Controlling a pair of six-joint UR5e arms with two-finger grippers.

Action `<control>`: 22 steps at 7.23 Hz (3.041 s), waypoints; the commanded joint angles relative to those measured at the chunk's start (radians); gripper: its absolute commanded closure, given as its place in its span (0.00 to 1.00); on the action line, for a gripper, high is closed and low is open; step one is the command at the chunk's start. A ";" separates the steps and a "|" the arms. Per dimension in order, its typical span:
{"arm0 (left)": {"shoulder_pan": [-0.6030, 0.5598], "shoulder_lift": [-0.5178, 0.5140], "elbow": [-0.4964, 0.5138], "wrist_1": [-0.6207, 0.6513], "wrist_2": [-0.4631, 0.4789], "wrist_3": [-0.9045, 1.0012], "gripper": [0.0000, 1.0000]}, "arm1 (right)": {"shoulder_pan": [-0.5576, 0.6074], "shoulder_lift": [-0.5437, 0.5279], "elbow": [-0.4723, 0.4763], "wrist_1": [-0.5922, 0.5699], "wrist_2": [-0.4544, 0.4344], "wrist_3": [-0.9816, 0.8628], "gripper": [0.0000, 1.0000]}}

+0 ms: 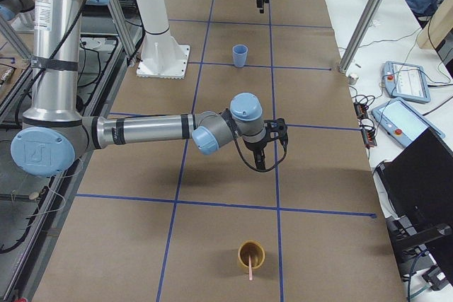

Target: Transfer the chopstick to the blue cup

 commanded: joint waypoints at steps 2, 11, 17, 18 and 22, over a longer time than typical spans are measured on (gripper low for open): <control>-0.298 0.236 0.058 0.003 -0.123 0.287 0.01 | 0.035 -0.001 0.001 -0.040 0.010 -0.034 0.00; -0.797 0.586 0.379 -0.070 -0.341 0.995 0.01 | 0.261 -0.005 -0.014 -0.434 0.002 -0.734 0.00; -0.794 0.732 0.179 -0.109 -0.341 0.804 0.01 | 0.342 0.045 -0.150 -0.425 -0.131 -1.294 0.00; -0.794 0.733 0.179 -0.110 -0.341 0.805 0.01 | 0.359 0.079 -0.220 -0.418 -0.150 -1.413 0.00; -0.792 0.813 0.182 -0.259 -0.343 0.795 0.01 | 0.367 0.142 -0.365 -0.329 -0.252 -1.565 0.13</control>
